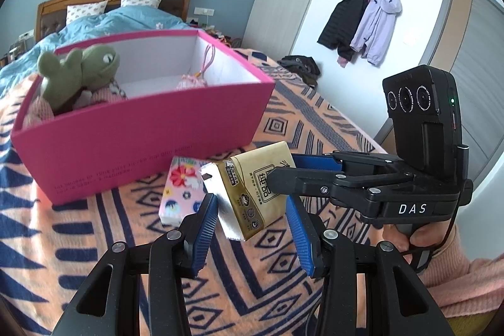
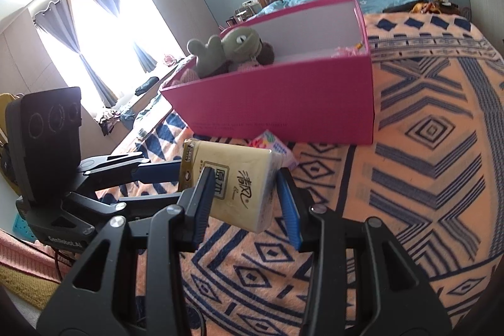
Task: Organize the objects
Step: 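Lift the beige tissue pack with the right tool over the box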
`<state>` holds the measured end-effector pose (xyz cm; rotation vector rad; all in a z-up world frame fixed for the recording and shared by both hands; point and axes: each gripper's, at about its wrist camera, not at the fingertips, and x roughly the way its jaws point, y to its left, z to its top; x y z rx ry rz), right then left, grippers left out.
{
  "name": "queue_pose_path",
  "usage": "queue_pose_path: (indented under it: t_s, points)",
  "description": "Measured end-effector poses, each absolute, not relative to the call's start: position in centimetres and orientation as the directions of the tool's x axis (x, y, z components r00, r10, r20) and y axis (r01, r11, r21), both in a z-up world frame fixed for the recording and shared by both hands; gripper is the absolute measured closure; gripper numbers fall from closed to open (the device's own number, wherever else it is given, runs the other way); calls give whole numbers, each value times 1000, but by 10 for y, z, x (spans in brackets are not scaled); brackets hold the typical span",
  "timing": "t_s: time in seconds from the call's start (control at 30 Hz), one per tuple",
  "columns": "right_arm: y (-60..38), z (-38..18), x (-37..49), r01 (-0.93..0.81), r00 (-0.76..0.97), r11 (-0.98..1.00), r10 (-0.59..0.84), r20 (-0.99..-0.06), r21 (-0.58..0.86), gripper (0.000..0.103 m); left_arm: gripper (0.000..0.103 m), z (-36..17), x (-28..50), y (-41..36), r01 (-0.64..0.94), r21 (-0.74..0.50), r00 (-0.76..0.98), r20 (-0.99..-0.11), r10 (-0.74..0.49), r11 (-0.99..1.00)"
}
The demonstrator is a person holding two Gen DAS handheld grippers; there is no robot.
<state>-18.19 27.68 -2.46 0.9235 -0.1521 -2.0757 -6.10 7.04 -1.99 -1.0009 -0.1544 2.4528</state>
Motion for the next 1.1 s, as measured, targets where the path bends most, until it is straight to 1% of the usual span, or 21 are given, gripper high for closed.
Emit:
queue_pose_path:
  t_s: [0.3, 0.53, 0.8, 1.1]
  points:
    - [274, 6, -196, 682, -419, -634, -747, -516, 364, 59, 58, 9, -76, 66, -408, -257, -654, -587, 477, -876]
    - [268, 28, -208, 701, -450, -634, -748, -489, 325, 59, 58, 27, -89, 67, -402, -211, -695, -563, 447, -891]
    - [261, 48, -227, 717, -461, -620, -764, -451, 318, 59, 58, 43, -109, 59, -383, -195, -726, -540, 425, -903]
    - [247, 62, -250, 720, -482, -631, -755, -445, 289, 59, 58, 42, -143, 51, -352, -213, -716, -566, 409, -911]
